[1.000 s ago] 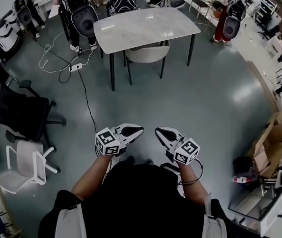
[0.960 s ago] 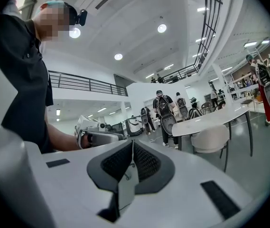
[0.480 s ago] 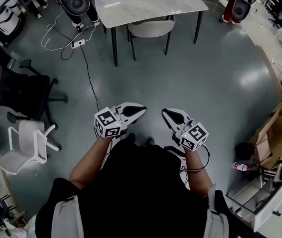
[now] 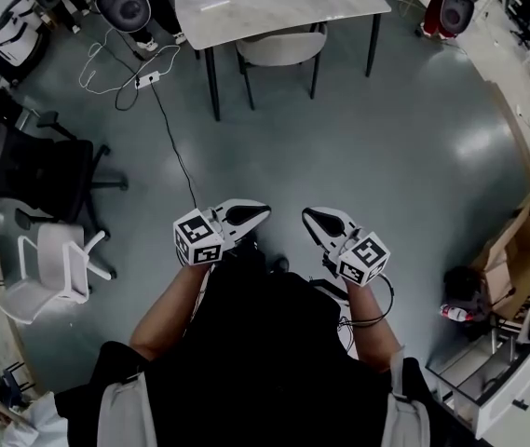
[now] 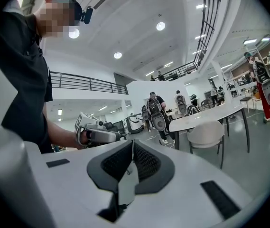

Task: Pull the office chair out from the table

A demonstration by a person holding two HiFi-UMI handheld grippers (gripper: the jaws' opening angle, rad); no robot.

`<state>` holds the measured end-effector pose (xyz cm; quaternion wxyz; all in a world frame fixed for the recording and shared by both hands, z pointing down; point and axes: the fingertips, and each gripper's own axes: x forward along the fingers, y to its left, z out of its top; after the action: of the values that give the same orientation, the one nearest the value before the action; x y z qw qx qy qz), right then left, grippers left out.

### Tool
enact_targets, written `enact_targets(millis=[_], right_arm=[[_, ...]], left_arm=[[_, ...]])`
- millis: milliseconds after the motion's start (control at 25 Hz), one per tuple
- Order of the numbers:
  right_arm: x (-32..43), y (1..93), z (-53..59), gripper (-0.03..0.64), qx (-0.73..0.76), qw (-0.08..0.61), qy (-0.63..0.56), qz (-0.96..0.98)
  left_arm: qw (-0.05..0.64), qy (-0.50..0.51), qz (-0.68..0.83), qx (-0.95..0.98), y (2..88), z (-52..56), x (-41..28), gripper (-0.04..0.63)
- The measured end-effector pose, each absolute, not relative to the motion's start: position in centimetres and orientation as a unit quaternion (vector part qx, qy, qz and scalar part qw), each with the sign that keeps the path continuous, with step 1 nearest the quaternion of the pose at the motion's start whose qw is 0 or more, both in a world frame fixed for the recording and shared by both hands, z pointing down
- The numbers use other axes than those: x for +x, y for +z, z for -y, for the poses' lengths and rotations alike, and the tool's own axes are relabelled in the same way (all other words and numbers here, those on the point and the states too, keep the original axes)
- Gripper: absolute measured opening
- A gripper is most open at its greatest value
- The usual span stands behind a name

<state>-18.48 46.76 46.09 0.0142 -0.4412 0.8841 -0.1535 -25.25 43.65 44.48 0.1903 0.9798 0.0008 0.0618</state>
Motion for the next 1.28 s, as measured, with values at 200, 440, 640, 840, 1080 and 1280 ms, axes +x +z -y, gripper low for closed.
enact_targets(millis=[200, 440, 640, 840, 1080, 1280], right_arm=[[-16.8, 46.6, -44.9, 0.021, -0.448, 0.009, -0.156, -0.880], [-16.5, 46.4, -40.7, 0.021, -0.446, -0.007, -0.149, -0.883], [-15.8, 45.7, -34.9, 0.021, -0.452, -0.012, -0.145, -0.880], [-15.6, 44.8, -28.6, 0.021, -0.454, -0.014, -0.140, -0.880], [-16.4, 43.3, -22.3, 0.021, -0.460, -0.014, -0.130, -0.879], [-16.8, 42.8, -19.2, 0.021, -0.459, -0.009, -0.130, -0.879]], left_arm=[[0.197, 0.052, 0.001, 0.979, 44.7, -41.7, -23.9, 0.012], [0.195, 0.041, -0.001, 0.980, 44.8, -37.3, -23.3, 0.012], [0.195, 0.037, -0.005, 0.980, 44.6, -31.7, -22.4, 0.012], [0.193, 0.027, -0.008, 0.981, 43.8, -25.3, -21.7, 0.012], [0.190, 0.023, -0.020, 0.981, 42.7, -19.5, -22.1, 0.012], [0.200, 0.022, -0.014, 0.979, 43.1, -16.4, -22.7, 0.012]])
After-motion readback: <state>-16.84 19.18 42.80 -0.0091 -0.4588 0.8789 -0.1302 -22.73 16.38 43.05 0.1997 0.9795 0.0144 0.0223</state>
